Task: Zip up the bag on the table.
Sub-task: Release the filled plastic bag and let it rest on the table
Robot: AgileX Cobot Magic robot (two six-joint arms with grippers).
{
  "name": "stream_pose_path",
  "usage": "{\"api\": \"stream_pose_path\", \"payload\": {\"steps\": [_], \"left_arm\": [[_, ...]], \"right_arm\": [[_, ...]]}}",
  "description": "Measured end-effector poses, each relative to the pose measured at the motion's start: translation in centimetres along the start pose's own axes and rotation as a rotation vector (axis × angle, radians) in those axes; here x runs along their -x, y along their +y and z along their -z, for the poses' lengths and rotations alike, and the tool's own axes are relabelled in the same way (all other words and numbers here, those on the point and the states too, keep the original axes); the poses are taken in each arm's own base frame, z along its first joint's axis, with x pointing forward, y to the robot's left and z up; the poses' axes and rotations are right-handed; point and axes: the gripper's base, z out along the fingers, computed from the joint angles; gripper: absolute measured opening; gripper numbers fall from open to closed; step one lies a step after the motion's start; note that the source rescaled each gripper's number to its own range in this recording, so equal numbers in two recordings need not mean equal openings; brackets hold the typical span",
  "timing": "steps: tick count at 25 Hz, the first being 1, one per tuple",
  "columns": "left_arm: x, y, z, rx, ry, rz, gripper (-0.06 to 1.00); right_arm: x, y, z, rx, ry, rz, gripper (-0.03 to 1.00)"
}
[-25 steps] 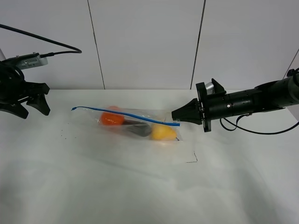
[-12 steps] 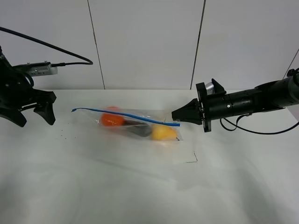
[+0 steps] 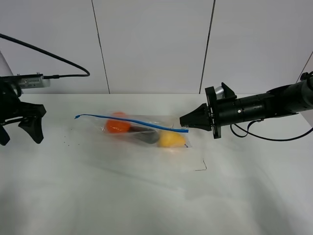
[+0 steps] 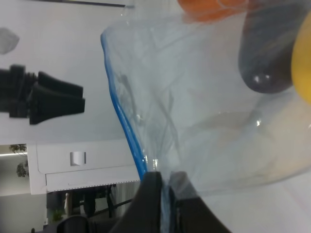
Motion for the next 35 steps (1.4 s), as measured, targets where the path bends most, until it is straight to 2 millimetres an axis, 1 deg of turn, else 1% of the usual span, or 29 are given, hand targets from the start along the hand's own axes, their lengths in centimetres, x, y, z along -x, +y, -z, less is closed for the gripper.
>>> {"api": "stream_pose_path", "payload": {"steps": [1, 3, 4, 6, 9, 10, 13, 15, 17, 18, 21, 22, 24, 32, 35], "left_arm": [[-0.9, 0.0, 0.6, 0.000, -0.016, 0.001, 1.00], [-3.0, 0.1, 1.1, 0.000, -0.024, 0.001, 1.00], [-3.0, 0.1, 1.1, 0.000, -0.024, 0.001, 1.00], [-5.8, 0.1, 2.3, -0.002, -0.065, 0.004, 1.00], [-9.2, 0.1, 3.0, -0.008, -0.108, 0.007, 1.00], [-10.7, 0.1, 3.2, -0.008, -0.126, 0.007, 1.00], [-14.1, 0.2, 3.1, -0.009, -0.183, 0.008, 1.00], [-15.9, 0.2, 2.8, -0.010, -0.248, 0.008, 1.00], [-17.6, 0.2, 2.2, -0.011, -0.305, 0.008, 1.00], [-18.4, 0.2, 1.5, -0.011, -0.312, 0.008, 1.00], [-20.5, 0.2, 0.7, -0.009, -0.363, -0.002, 1.00], [-20.9, 0.2, 0.7, -0.008, -0.383, -0.011, 1.00], [-21.6, 0.2, 1.3, -0.006, -0.452, -0.020, 1.00], [-23.9, 0.2, 2.5, -0.003, -0.629, -0.025, 1.00], [-25.3, 0.3, 3.1, -0.002, -0.729, -0.024, 1.00]], "right_arm": [[0.0, 0.0, 0.0, 0.000, 0.000, 0.000, 0.00], [0.0, 0.0, 0.0, 0.000, 0.000, 0.000, 0.00], [0.0, 0.0, 0.0, 0.000, 0.000, 0.000, 0.00], [0.0, 0.0, 0.0, 0.000, 0.000, 0.000, 0.00], [0.0, 0.0, 0.0, 0.000, 0.000, 0.000, 0.00], [0.0, 0.0, 0.0, 0.000, 0.000, 0.000, 0.00], [0.0, 0.0, 0.0, 0.000, 0.000, 0.000, 0.00], [0.0, 0.0, 0.0, 0.000, 0.000, 0.000, 0.00], [0.0, 0.0, 0.0, 0.000, 0.000, 0.000, 0.00], [0.0, 0.0, 0.0, 0.000, 0.000, 0.000, 0.00], [0.0, 0.0, 0.0, 0.000, 0.000, 0.000, 0.00], [0.0, 0.0, 0.0, 0.000, 0.000, 0.000, 0.00], [0.0, 0.0, 0.0, 0.000, 0.000, 0.000, 0.00], [0.0, 0.0, 0.0, -0.001, 0.001, 0.000, 0.00], [0.0, 0.0, 0.0, -0.001, 0.002, 0.001, 0.00]]}}
